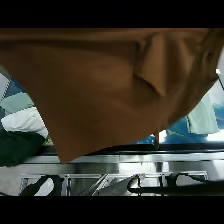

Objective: Fold the shirts.

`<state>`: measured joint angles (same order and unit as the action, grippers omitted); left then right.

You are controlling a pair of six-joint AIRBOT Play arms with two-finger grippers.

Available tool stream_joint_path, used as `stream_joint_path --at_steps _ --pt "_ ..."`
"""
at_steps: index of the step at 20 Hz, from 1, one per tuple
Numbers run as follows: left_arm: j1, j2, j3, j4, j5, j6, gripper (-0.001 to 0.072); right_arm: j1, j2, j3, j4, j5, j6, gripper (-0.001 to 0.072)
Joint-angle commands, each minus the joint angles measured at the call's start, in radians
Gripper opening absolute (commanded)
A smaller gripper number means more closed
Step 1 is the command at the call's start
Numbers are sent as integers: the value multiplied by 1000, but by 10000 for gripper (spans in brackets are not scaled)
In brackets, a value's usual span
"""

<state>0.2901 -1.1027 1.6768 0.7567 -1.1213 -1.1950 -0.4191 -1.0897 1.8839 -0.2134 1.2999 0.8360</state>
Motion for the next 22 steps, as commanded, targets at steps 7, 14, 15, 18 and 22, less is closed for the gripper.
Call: stream_joint_path --at_steps 7,14,15,18,22 --pt "-262 -849 245 172 93 -39 13 271 -634 -79 -301 -353 27 15" --pt "-224 -940 409 158 -51 -100 27 196 -645 -62 -316 -270 29 303" --pt "-202 -905 409 161 -113 -101 370 159 -613 -59 -328 -204 44 303" --pt "-121 -759 343 161 -233 -173 598 19 -492 -59 -449 -29 151 304" --pt "-47 -531 51 299 -348 -228 598 -156 -386 -114 -591 148 219 382"
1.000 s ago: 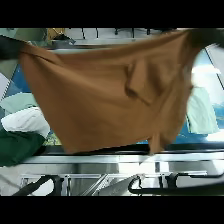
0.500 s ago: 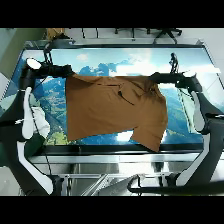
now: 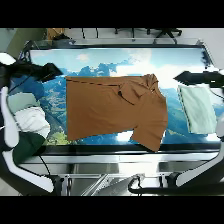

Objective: Fold the shirts.

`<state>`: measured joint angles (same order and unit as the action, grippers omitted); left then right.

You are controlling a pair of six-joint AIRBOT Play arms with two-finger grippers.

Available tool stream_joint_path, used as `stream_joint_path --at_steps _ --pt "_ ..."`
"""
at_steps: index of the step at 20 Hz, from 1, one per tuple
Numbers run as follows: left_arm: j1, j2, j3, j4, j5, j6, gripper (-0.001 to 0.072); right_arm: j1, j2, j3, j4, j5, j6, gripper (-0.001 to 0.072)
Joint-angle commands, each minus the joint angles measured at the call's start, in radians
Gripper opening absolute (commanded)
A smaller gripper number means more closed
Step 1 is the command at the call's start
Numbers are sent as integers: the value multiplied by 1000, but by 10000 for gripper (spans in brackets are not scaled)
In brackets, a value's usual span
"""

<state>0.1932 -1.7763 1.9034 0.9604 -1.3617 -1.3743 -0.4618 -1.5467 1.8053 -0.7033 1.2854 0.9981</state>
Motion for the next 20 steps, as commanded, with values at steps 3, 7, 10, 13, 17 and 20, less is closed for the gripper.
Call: stream_joint_path --at_steps 3,7,10,13,17,20 --pt "57 319 -571 130 -47 -45 598 -190 115 -167 -101 220 37 382" --pt "56 466 -1043 105 141 -18 598 -202 136 -307 -97 189 -8 381" --pt "56 477 -1223 29 240 60 598 -195 134 -342 -74 187 -26 381" --pt "56 430 -1274 4 311 95 598 -195 134 -343 -66 200 -26 381" --pt "54 368 -1273 -180 307 209 597 -187 134 -354 -60 216 -26 381" --pt "54 349 -1271 -323 248 321 244 -159 133 -394 -61 212 -35 381"
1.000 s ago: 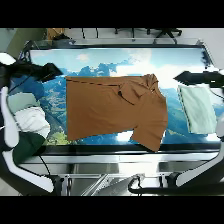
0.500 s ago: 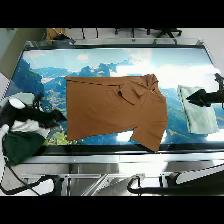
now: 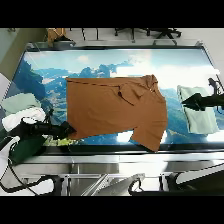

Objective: Fold the shirts.

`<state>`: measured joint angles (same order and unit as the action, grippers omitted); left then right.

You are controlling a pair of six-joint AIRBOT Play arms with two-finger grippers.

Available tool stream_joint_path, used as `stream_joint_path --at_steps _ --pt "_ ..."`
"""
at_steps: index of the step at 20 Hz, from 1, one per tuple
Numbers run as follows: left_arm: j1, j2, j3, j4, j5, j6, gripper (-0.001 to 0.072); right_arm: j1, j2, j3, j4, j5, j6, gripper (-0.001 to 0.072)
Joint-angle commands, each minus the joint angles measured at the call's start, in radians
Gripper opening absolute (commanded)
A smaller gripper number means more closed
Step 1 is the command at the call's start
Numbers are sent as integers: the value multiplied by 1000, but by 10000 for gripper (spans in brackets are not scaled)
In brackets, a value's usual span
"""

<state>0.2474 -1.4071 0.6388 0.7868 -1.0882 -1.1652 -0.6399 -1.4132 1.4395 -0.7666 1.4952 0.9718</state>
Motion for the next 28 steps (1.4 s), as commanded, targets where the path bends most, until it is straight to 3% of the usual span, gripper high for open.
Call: stream_joint_path --at_steps 1,2,11,17,18,21,24,28 --pt "0 -19 -6 -157 -33 130 93 31 -2 -47 -2 -5 -16 382" --pt "0 -19 -5 -159 -34 129 14 40 -6 -61 -6 -10 -19 381" --pt "1 -19 110 -150 -69 124 15 120 -123 -90 -112 -21 19 381" --pt "3 -19 118 -151 -59 124 15 171 -130 -168 -104 -21 8 376" --pt "3 -19 118 -155 -57 124 15 181 -128 -167 -76 -16 3 318" --pt "3 -17 165 -161 -103 106 13 193 -91 -162 105 46 -44 16" --pt "3 82 342 -257 -236 96 11 189 51 -95 328 89 -97 15" --pt "34 304 751 -584 -386 69 13 148 367 151 676 7 -201 15"
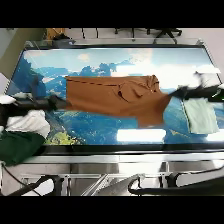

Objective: Fold the shirts.

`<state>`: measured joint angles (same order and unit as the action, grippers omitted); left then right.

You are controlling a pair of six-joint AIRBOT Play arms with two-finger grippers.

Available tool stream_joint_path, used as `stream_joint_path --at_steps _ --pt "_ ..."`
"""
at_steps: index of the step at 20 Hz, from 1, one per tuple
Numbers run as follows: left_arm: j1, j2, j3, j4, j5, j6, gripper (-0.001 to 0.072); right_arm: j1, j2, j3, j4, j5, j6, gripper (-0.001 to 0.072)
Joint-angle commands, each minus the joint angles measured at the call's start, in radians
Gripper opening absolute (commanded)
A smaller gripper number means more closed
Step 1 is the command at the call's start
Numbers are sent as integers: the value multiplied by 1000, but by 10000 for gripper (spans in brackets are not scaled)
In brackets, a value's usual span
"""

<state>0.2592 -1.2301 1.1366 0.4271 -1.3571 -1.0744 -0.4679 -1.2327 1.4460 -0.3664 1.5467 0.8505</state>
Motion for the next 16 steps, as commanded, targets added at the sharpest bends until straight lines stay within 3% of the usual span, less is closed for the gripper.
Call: stream_joint_path --at_steps 1,3,6,8,10,13,16 --pt "51 165 380 -291 -114 -35 13 -47 264 228 299 -116 -94 14" --pt "153 236 644 -343 -41 -57 13 -86 397 357 262 -286 -95 14" --pt "418 295 911 -339 31 -180 13 -126 532 444 69 -472 -71 14" --pt "625 320 963 -338 -2 -243 13 -125 566 445 -43 -492 -7 15" --pt "713 353 898 -315 -18 -254 13 -124 538 443 -83 -460 21 15" --pt "599 389 684 -175 -4 -182 13 -123 420 438 39 -323 20 13" --pt "286 322 479 77 48 -133 13 12 254 381 68 -246 -14 14"
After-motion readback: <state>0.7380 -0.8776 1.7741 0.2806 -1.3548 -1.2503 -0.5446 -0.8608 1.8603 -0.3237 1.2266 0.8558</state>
